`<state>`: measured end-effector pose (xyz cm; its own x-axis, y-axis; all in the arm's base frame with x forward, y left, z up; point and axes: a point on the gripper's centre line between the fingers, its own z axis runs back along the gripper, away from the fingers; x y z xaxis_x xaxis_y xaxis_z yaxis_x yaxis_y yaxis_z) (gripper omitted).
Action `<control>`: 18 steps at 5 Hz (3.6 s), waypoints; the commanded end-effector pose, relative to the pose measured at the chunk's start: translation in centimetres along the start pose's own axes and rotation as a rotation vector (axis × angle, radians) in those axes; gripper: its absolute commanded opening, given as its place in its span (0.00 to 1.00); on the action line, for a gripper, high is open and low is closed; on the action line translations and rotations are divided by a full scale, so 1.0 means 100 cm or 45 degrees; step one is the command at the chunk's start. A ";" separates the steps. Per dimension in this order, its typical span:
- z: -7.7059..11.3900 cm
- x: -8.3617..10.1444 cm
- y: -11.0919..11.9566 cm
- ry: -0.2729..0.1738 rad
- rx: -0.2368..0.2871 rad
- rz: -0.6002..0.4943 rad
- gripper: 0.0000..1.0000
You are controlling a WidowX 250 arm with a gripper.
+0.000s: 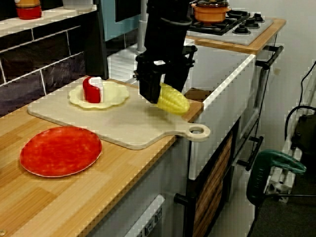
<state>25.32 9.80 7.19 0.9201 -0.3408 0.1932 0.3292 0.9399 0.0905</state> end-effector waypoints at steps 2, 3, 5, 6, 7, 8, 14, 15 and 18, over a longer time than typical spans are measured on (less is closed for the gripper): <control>-0.005 0.021 0.007 -0.011 0.053 0.088 0.00; -0.007 0.022 0.007 -0.008 0.055 0.091 0.00; -0.006 0.020 0.011 0.008 0.067 0.172 0.89; -0.003 0.015 0.009 0.004 0.047 0.162 1.00; 0.001 0.012 0.012 0.008 0.026 0.191 1.00; 0.007 0.013 0.016 0.011 0.028 0.192 1.00; 0.038 0.074 0.048 -0.045 0.155 -0.085 1.00; 0.030 0.084 0.057 -0.063 0.171 -0.083 1.00; 0.015 0.108 0.050 0.012 0.045 -0.245 1.00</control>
<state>35.66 11.06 9.21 0.8571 -0.5001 0.1236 0.4876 0.8650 0.1186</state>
